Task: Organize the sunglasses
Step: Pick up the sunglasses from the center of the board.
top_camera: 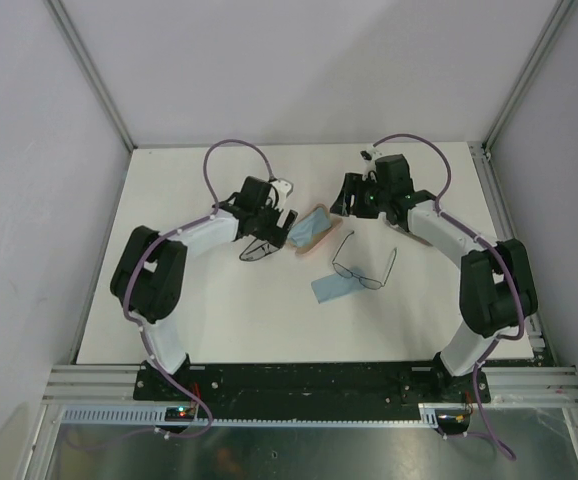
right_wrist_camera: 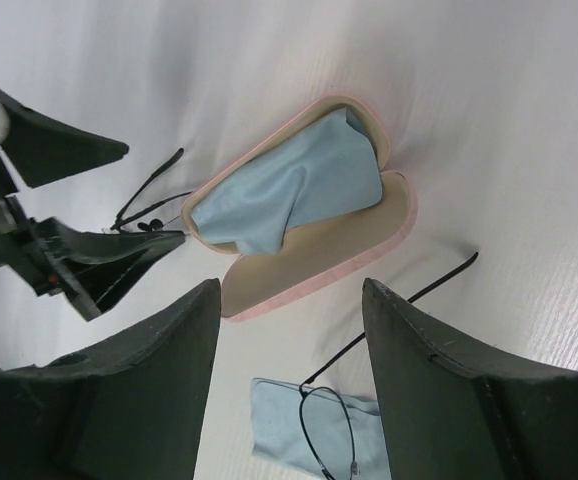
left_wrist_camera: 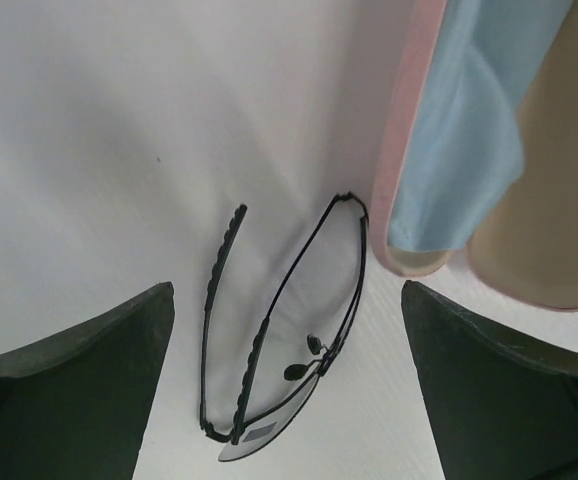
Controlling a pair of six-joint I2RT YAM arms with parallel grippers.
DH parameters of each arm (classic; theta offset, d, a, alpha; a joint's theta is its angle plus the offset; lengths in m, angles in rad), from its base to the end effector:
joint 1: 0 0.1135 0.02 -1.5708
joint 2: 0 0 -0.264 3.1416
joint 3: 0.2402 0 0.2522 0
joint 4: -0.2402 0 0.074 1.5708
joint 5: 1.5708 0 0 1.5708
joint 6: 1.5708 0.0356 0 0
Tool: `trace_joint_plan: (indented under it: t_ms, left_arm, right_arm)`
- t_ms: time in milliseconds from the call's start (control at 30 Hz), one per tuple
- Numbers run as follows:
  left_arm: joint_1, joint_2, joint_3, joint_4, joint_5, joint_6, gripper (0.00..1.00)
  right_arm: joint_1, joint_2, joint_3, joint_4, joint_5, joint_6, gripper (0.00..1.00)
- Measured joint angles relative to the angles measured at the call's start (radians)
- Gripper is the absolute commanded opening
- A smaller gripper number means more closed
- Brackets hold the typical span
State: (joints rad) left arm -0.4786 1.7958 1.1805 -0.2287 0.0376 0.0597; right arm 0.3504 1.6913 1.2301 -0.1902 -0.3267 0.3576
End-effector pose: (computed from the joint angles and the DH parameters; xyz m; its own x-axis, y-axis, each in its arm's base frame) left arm 0.3423 -0.1791 0.1966 -0.6334 0.3958 -0.6650 0.5211 0.8534 0.0116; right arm 0.3562 0.1424 0.2550 -0.7311 0.0858 -0.6768 -0.3297 0.8241 0.4606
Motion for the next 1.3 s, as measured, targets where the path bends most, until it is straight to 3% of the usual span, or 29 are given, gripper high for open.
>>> trace_joint_plan:
  t_ms: [333,800,900,1133,1300]
  left_arm:
    - [-0.001,0.028,0.084,-0.191,-0.004,0.057,1.00]
    - [0.029,0.138,0.123,-0.266,0.056,0.073,0.99]
    - [0.033,0.157,0.138,-0.269,0.057,0.080,0.91]
    - [0.037,0.179,0.163,-0.267,0.052,0.077,0.56]
    - [0.037,0.180,0.166,-0.267,0.043,0.072,0.49]
  right_arm:
    - [0.000,-0.016,0.000,-0.003,-0.030,0.001,0.63]
    - [0.000,-0.057,0.000,-0.031,-0.030,0.000,0.62]
    - [0.000,-0.057,0.000,-0.034,-0.030,0.000,0.62]
    - [0.000,-0.057,0.000,-0.036,-0.030,0.000,0.62]
    - [0.000,-0.057,0.000,-0.035,-0.031,0.000,0.61]
